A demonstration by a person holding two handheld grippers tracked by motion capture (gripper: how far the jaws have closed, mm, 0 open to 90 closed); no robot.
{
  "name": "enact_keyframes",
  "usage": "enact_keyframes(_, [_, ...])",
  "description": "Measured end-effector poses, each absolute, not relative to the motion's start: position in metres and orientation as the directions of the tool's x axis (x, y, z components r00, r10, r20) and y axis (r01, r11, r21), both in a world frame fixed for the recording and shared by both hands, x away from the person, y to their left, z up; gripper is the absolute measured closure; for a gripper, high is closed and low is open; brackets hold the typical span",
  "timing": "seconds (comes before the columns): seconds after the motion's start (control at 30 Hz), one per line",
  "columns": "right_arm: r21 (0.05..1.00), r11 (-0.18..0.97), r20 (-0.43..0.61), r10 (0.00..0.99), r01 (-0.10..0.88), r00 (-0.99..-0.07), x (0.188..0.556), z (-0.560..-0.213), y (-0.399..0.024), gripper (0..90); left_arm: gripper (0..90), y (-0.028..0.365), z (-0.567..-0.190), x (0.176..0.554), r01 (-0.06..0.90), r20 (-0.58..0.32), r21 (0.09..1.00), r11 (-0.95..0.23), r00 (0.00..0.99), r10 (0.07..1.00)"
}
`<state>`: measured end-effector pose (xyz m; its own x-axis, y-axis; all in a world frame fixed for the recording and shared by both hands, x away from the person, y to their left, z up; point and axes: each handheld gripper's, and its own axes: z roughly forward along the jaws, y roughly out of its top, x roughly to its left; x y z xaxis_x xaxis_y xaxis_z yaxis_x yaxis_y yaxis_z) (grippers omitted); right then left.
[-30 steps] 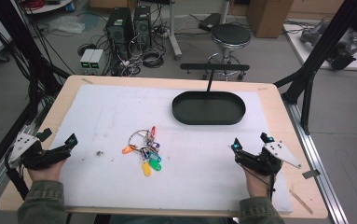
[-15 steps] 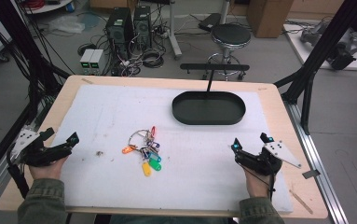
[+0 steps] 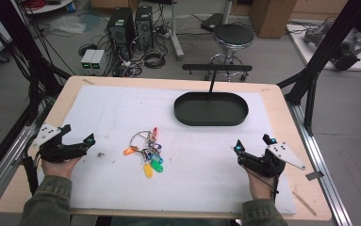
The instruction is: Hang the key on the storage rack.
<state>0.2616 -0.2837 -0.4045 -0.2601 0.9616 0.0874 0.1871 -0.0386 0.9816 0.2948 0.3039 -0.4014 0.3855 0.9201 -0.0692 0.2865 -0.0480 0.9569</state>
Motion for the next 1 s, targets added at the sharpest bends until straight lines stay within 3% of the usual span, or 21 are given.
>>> enact_keyframes(0.17, [0.982,-0.039,0.087,0.962,0.186,-0.261,0.261,-0.405,-0.284,0.5,2.2,0.284,-0.399,0.303,0.298,-0.042,0.949,-0.106,0.453,0.890])
enact_keyframes(1.0, [0.981,-0.052,0.099,0.962,0.186,-0.255,0.260,-0.404,-0.285,0.5,2.2,0.230,-0.397,0.327,0.359,-0.062,0.912,-0.200,0.602,0.796])
